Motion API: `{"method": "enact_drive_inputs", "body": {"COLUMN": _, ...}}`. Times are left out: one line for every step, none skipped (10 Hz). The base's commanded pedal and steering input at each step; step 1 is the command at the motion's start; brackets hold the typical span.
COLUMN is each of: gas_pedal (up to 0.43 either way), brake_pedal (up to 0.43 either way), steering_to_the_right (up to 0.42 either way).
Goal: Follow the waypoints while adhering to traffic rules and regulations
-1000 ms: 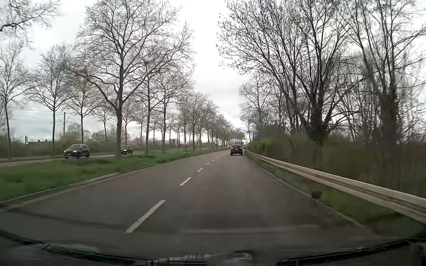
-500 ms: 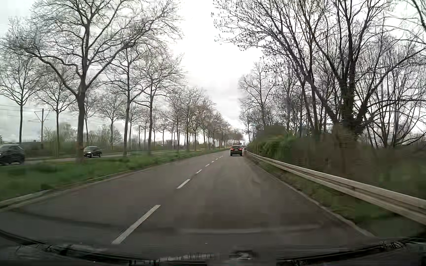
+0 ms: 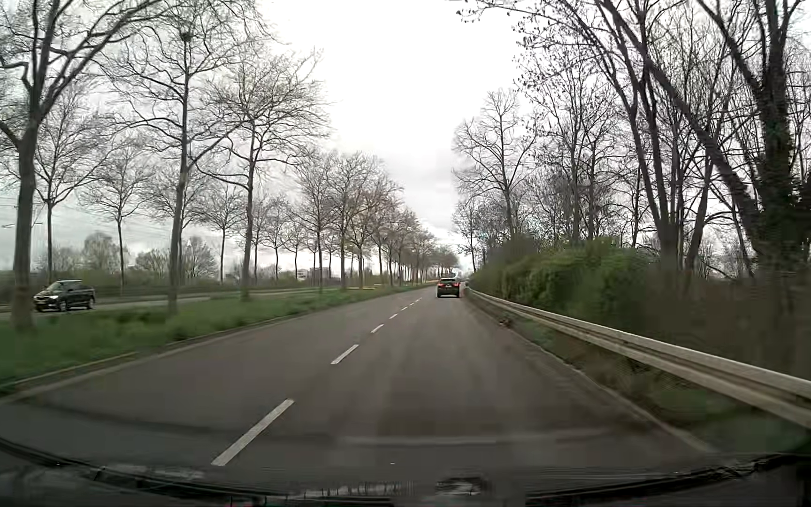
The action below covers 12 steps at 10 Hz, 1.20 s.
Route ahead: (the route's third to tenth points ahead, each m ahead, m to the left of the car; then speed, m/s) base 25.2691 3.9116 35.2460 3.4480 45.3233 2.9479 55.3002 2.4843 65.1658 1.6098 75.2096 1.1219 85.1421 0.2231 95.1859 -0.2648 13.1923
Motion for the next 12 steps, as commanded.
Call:
{"method": "enact_drive_inputs", "body": {"gas_pedal": 0.13, "brake_pedal": 0.0, "steering_to_the_right": 0.008}}
{"method": "enact_drive_inputs", "body": {"gas_pedal": 0.13, "brake_pedal": 0.0, "steering_to_the_right": 0.008}}
{"method": "enact_drive_inputs", "body": {"gas_pedal": 0.13, "brake_pedal": 0.0, "steering_to_the_right": 0.008}}
{"method": "enact_drive_inputs", "body": {"gas_pedal": 0.13, "brake_pedal": 0.0, "steering_to_the_right": 0.008}}
{"method": "enact_drive_inputs", "body": {"gas_pedal": 0.13, "brake_pedal": 0.0, "steering_to_the_right": 0.008}}
{"method": "enact_drive_inputs", "body": {"gas_pedal": 0.13, "brake_pedal": 0.0, "steering_to_the_right": 0.008}}
{"method": "enact_drive_inputs", "body": {"gas_pedal": 0.13, "brake_pedal": 0.0, "steering_to_the_right": 0.008}}
{"method": "enact_drive_inputs", "body": {"gas_pedal": 0.13, "brake_pedal": 0.0, "steering_to_the_right": 0.008}}
{"method": "enact_drive_inputs", "body": {"gas_pedal": 0.13, "brake_pedal": 0.0, "steering_to_the_right": 0.008}}
{"method": "enact_drive_inputs", "body": {"gas_pedal": 0.13, "brake_pedal": 0.0, "steering_to_the_right": 0.008}}
{"method": "enact_drive_inputs", "body": {"gas_pedal": 0.13, "brake_pedal": 0.0, "steering_to_the_right": 0.008}}
{"method": "enact_drive_inputs", "body": {"gas_pedal": 0.13, "brake_pedal": 0.0, "steering_to_the_right": 0.008}}
